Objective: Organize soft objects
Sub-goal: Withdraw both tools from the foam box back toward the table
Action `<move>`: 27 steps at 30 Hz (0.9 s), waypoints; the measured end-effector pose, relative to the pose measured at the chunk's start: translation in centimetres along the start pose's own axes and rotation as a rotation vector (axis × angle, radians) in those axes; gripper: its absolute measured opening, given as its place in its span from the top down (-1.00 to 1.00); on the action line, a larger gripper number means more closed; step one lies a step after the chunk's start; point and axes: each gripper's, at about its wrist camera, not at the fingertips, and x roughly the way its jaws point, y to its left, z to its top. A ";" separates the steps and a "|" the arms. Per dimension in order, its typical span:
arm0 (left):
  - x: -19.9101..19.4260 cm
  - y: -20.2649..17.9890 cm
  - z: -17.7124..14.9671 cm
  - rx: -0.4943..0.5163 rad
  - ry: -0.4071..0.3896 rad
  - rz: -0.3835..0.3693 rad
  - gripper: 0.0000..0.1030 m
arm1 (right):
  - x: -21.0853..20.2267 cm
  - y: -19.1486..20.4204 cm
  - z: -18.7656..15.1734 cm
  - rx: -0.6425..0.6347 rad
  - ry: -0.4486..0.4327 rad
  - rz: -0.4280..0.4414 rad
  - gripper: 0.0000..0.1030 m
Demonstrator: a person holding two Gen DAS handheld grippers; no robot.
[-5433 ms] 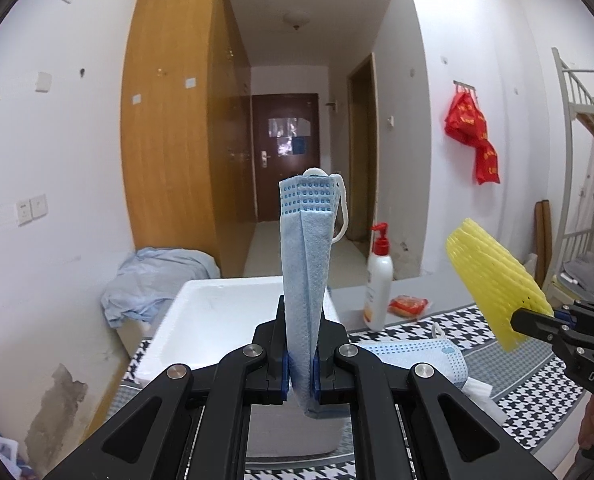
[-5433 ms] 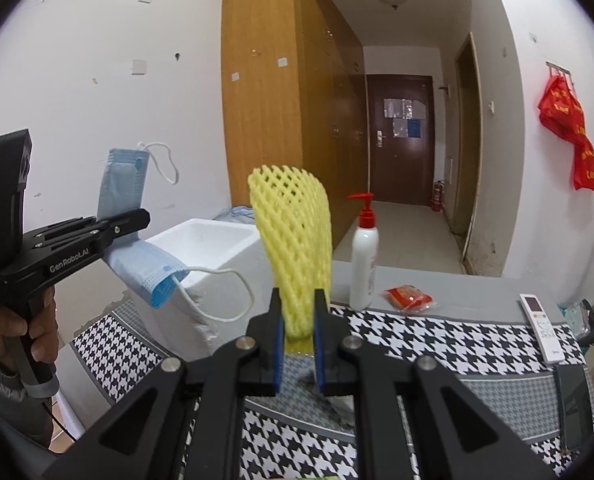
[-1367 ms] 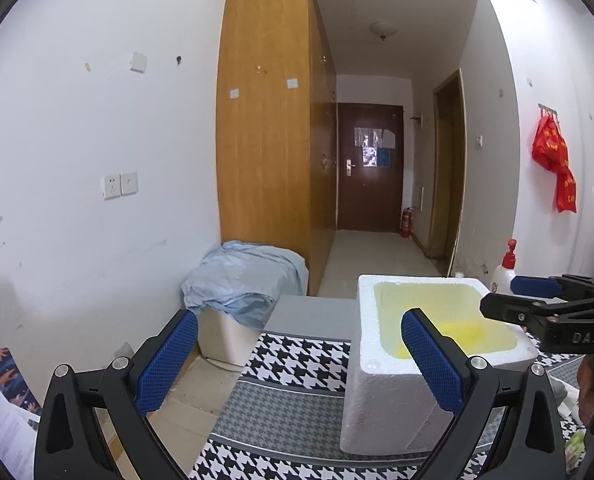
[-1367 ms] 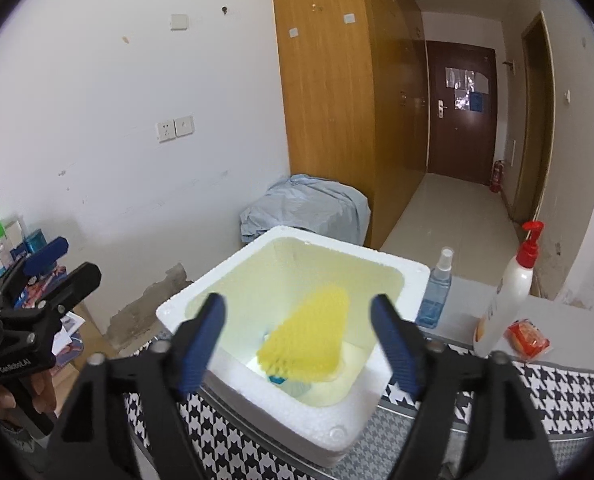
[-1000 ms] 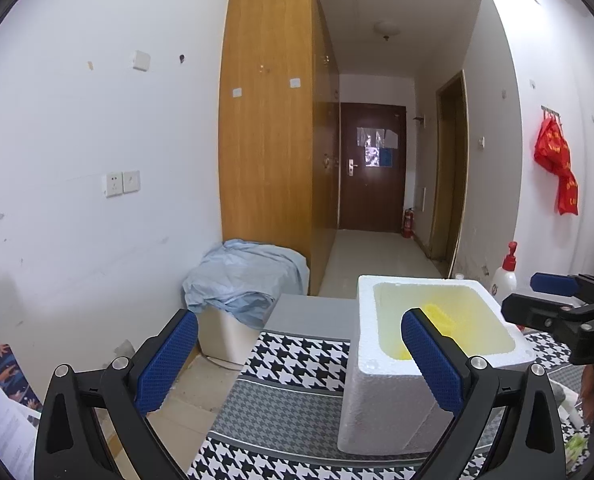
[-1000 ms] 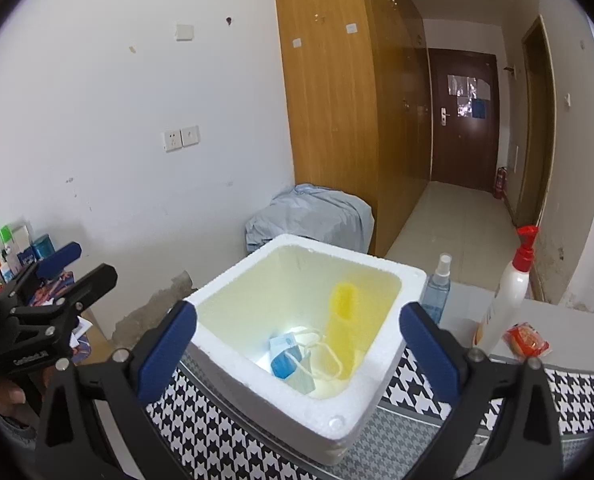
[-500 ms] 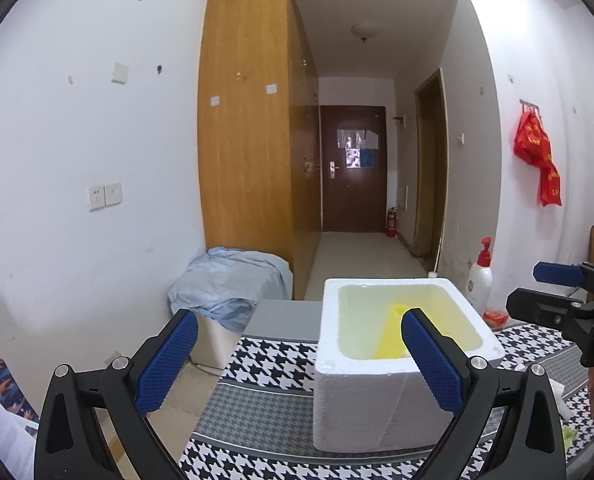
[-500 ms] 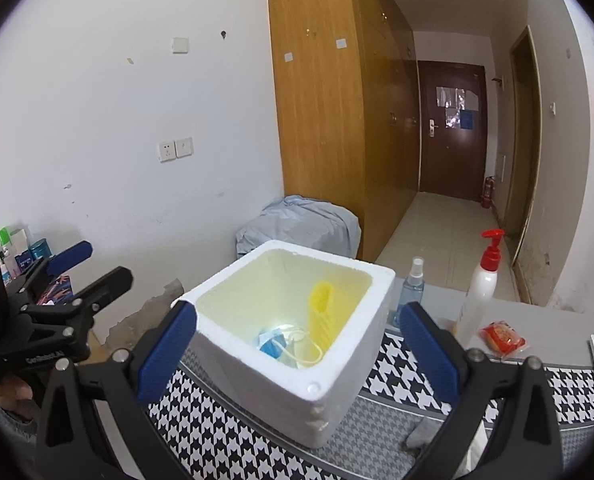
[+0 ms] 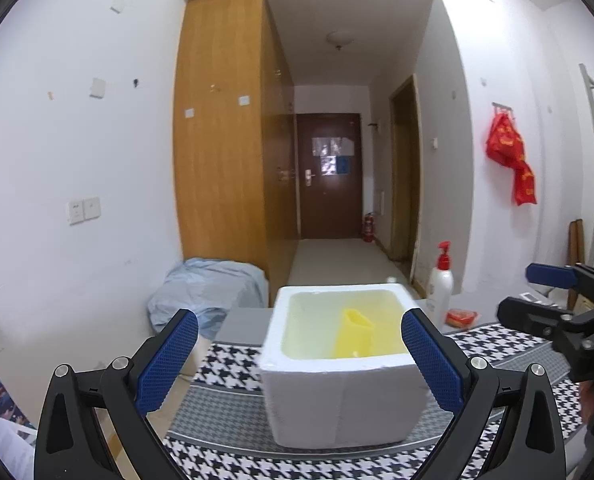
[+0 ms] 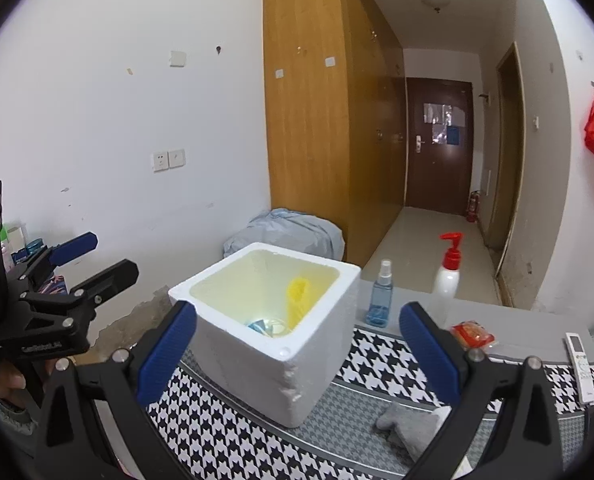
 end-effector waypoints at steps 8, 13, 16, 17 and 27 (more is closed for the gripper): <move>-0.5 -1.5 -0.1 0.002 -0.009 -0.016 -0.98 | -1.4 -1.3 -0.9 0.033 -0.005 -0.019 -0.99; -0.8 -2.6 -0.4 0.011 -0.017 -0.033 -0.98 | -2.3 -2.1 -1.7 0.046 -0.007 -0.034 -0.99; -0.8 -3.3 -0.8 0.007 -0.023 -0.056 -0.98 | -2.7 -2.5 -2.3 0.054 -0.005 -0.047 -0.99; -0.7 -3.6 -1.0 0.008 -0.019 -0.067 -0.98 | -2.9 -2.6 -2.5 0.059 -0.008 -0.048 -0.99; -0.4 -5.4 -2.9 -0.007 0.001 -0.098 -0.98 | -4.1 -3.6 -4.2 0.073 -0.033 -0.067 -0.99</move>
